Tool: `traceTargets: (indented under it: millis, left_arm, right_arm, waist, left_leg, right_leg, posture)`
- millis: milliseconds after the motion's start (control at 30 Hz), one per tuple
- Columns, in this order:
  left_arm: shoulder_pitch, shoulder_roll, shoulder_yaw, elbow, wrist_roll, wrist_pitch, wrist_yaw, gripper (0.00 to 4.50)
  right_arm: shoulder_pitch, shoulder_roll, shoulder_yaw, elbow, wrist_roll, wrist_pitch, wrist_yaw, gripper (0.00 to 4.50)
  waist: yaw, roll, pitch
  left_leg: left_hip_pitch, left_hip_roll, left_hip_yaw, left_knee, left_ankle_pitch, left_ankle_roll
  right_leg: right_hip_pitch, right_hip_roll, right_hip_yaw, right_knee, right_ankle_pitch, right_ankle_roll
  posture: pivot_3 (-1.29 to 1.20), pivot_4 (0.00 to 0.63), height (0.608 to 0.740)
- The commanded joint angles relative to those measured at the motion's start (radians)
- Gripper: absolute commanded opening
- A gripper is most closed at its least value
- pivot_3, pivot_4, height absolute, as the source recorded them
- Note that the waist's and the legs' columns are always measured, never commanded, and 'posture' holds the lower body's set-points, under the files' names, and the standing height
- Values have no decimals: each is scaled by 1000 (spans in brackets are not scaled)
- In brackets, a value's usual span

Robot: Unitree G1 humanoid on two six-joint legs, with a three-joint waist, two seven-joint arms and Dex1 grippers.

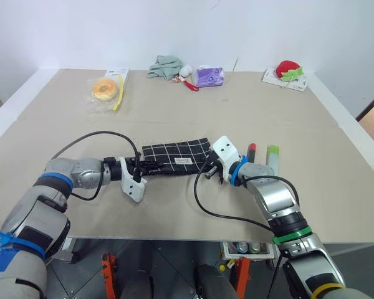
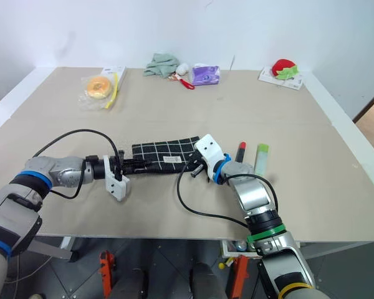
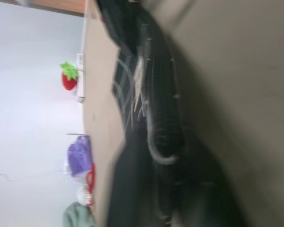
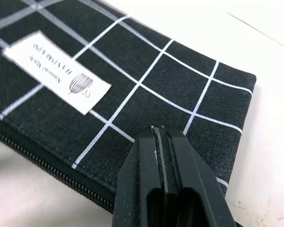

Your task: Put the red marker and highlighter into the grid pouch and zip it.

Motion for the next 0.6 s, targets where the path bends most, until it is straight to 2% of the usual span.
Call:
traceTargets:
  millis: [33, 167, 300, 367, 400, 600]
  left_arm:
    - [13, 3, -21, 27, -18, -3, -31, 25]
    - [25, 0, -3, 30, -91, -13, -111, 25]
    - [48, -5, 17, 17, -199, -18, -227, 25]
    - [67, -7, 30, -3, -255, -14, -289, 0]
    - [77, -8, 39, -11, -285, -8, -317, 0]
    - [134, -2, 79, -87, -387, 42, -430, 0]
  right_arm:
    - [13, 3, 9, -15, -4, 6, 7, 0]
    - [20, 6, -14, -41, 10, -36, 3, 0]
    - [34, 24, -114, -138, 96, -36, -3, 0]
    - [53, 15, -180, -226, 183, 41, 23, 675]
    - [67, 2, -211, -276, 228, 90, 36, 795]
    - [123, -83, -279, -428, 290, 309, -14, 3850]
  waist:
    - [0, 0, 0]
    - [0, 0, 0]
    - [0, 1, 1]
    - [0, 1, 1]
    - [0, 1, 1]
    - [1, 2, 1]
  left_leg:
    - [0, 0, 0, 0, 0, 0]
    - [1, 0, 0, -1, 0, 0]
    - [-1, 0, 0, -1, 0, 1]
    - [-5, 0, 0, -1, 0, 1]
    - [-7, 0, 0, -1, 0, 1]
    - [-9, 0, 0, -1, -2, 2]
  right_leg:
    - [0, 0, 0, 0, 0, 0]
    - [0, 0, 0, 0, 0, 0]
    - [-1, 0, 0, 0, -1, 0]
    - [-5, 0, 0, 0, -1, 0]
    - [-6, 0, 0, 0, -1, 0]
    - [-8, -1, 0, -1, -2, 0]
  posture:
    - [0, 150, 739]
    - [0, 150, 739]
    - [0, 150, 739]
    - [0, 150, 739]
    - [0, 150, 739]
    - [0, 150, 739]
